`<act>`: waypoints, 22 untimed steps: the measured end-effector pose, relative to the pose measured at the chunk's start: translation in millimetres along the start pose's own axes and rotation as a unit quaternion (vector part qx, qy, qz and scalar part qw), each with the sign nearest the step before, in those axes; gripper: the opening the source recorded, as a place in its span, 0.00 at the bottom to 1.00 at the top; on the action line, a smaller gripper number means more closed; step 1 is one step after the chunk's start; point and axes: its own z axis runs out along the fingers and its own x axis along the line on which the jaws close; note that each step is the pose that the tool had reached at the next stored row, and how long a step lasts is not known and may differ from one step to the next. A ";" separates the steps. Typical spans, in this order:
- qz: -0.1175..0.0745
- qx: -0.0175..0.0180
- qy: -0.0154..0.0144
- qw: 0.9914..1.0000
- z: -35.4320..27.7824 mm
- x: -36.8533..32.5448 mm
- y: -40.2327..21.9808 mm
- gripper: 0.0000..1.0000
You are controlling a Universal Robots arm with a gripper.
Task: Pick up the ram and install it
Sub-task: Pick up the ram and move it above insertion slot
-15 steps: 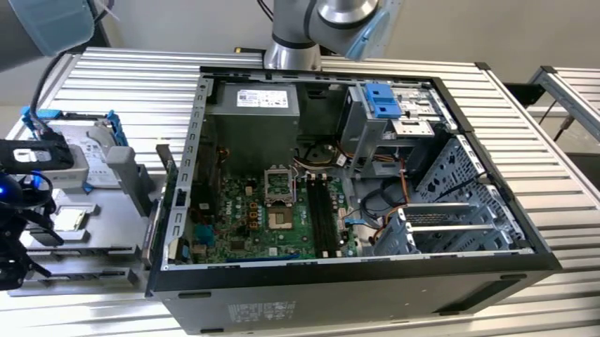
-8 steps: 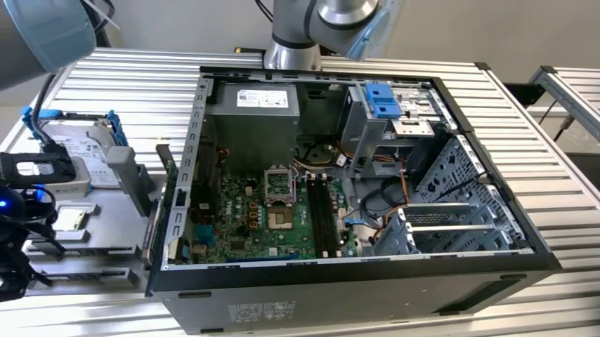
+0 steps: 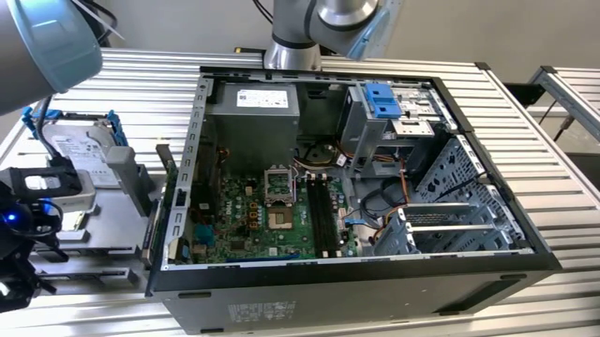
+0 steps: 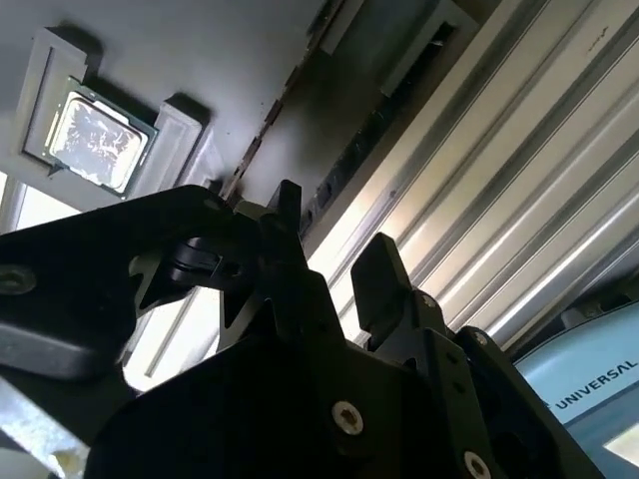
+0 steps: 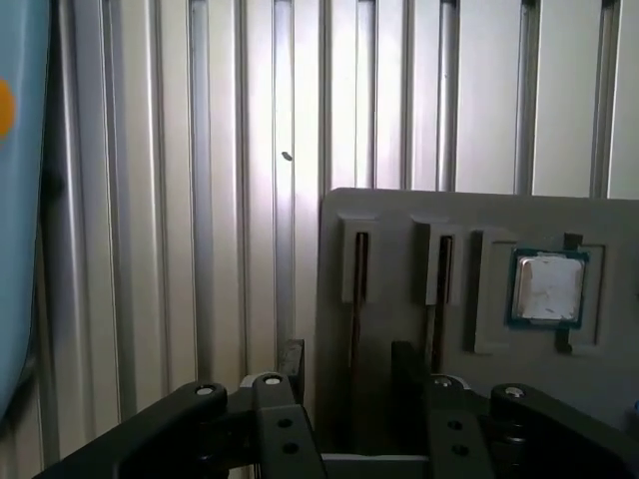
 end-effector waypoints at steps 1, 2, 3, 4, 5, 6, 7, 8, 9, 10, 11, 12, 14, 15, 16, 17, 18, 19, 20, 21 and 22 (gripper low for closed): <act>0.000 0.000 0.000 1.000 1.8 0.1 0.1 1.00; 0.000 0.000 0.000 1.000 3.6 0.2 0.0 1.00; 0.000 0.000 0.000 1.000 5.4 0.2 0.0 1.00; 0.000 -0.001 0.000 1.000 7.3 0.4 -0.1 1.00; 0.000 -0.001 0.000 1.000 9.0 0.4 -0.1 1.00; 0.000 -0.001 0.000 1.000 10.8 0.4 -0.1 1.00; 0.000 -0.001 0.000 1.000 12.8 0.5 -0.1 1.00; 0.000 -0.001 0.000 1.000 14.4 0.5 -0.1 1.00; 0.000 -0.001 0.000 1.000 16.1 0.6 -0.1 1.00; 0.000 -0.001 0.000 1.000 17.3 0.6 -0.2 1.00; 0.000 -0.001 0.000 1.000 17.5 0.7 -0.2 1.00; 0.000 -0.002 0.000 1.000 17.4 0.7 -0.1 1.00; 0.000 -0.002 0.000 1.000 17.5 0.0 -0.1 1.00; 0.000 -0.001 0.000 1.000 17.6 -1.2 -0.2 1.00; 0.001 -0.002 0.000 1.000 17.6 -1.7 -0.2 1.00; 0.002 -0.001 0.000 1.000 17.7 -1.8 -0.2 1.00; 0.003 -0.001 0.000 1.000 17.7 -2.2 -0.2 1.00; 0.004 -0.001 0.000 1.000 17.6 -2.2 -0.1 1.00; 0.004 -0.001 0.000 1.000 17.6 -2.2 -0.1 1.00; 0.004 -0.001 0.000 1.000 17.6 -2.2 -0.1 1.00; 0.005 -0.001 0.000 1.000 17.6 -2.2 -0.1 1.00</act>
